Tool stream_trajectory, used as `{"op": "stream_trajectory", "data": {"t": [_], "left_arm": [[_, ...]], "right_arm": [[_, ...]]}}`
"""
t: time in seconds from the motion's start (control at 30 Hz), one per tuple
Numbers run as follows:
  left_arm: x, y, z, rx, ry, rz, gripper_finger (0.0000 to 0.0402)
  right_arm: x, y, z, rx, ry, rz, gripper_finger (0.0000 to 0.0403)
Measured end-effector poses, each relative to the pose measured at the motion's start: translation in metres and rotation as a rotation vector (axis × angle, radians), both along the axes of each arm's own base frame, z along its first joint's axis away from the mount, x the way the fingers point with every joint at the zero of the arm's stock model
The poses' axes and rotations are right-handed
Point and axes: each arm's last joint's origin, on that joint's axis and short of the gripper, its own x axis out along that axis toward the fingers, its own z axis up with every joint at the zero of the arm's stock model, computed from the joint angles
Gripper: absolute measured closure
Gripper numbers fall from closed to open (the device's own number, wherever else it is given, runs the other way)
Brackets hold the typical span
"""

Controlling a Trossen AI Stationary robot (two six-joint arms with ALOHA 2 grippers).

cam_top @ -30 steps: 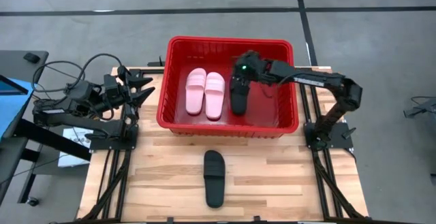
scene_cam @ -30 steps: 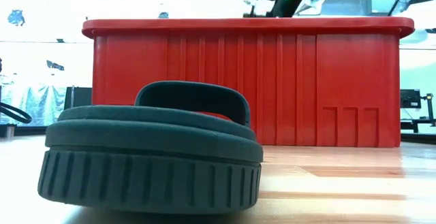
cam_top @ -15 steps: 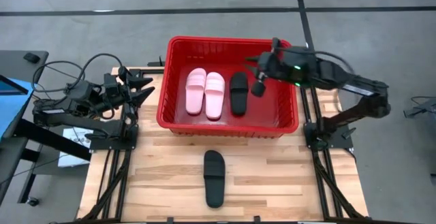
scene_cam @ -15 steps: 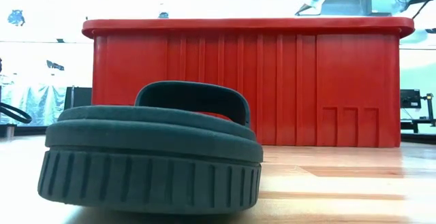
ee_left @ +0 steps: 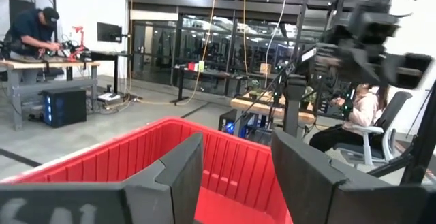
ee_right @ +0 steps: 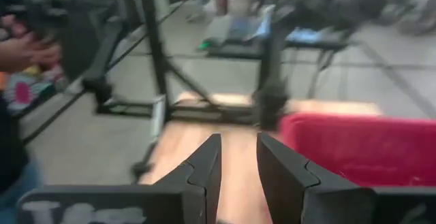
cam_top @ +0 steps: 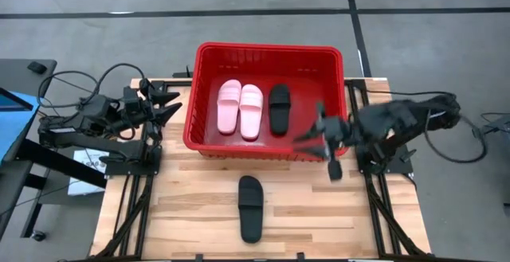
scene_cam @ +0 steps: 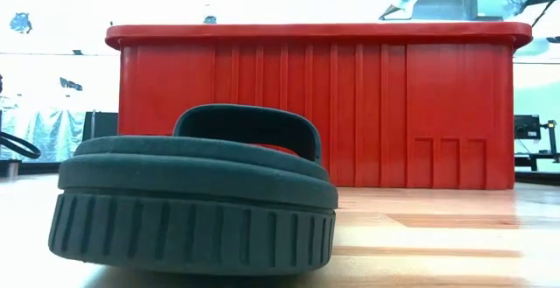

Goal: Pick and place slides into bin
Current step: Put the black slide into the red bin

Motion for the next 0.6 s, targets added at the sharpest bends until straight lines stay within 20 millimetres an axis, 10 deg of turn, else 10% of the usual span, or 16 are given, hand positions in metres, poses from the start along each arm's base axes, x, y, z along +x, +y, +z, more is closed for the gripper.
{"op": "stream_trajectory", "data": {"t": [0.6], "left_arm": [[0.000,0.000,-0.001,-0.066,-0.010,-0.011,0.0236]], "right_arm": [[0.043,0.123,-0.107,0.221,0.402,-0.241,0.0317]]}}
